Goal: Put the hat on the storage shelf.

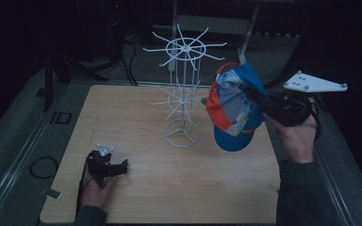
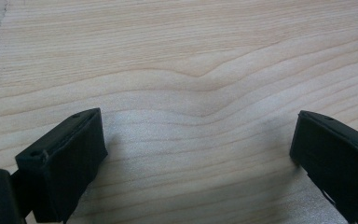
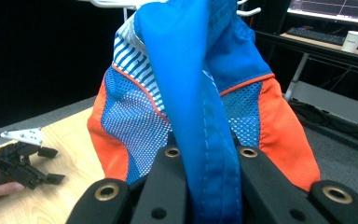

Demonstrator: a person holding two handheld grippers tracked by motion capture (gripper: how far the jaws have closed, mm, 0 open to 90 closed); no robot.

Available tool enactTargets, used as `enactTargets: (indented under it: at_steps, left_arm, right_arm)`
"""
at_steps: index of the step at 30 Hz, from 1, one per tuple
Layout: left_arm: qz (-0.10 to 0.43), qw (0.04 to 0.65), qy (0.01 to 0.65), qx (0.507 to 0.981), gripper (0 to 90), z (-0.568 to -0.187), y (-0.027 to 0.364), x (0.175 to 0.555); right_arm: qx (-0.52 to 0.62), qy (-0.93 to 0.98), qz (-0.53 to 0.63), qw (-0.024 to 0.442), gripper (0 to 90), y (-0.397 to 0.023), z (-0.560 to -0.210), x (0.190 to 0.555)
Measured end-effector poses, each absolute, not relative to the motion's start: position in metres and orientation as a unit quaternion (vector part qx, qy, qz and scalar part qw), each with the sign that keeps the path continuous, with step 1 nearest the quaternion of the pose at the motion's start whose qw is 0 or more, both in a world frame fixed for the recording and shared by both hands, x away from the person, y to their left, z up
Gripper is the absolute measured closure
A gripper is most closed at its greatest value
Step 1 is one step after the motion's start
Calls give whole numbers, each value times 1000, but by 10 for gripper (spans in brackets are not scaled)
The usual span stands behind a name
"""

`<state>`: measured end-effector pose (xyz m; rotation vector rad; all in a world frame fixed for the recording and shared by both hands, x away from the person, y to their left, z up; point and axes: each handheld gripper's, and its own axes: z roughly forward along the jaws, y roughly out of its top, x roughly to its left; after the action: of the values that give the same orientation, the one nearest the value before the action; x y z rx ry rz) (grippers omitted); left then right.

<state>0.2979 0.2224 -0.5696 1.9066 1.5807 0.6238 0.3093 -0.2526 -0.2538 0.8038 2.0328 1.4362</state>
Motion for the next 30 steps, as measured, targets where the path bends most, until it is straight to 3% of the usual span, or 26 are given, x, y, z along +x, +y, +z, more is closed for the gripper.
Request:
enactTargets:
  at_steps: [19, 30]
  left_arm:
    - [234, 290, 592, 714, 37, -570, 222, 298]
    - [235, 290, 592, 714, 37, -570, 222, 298]
  right_arm:
    - [292, 728, 559, 269, 884, -253, -234, 307]
    - [289, 743, 557, 234, 883, -229, -243, 332]
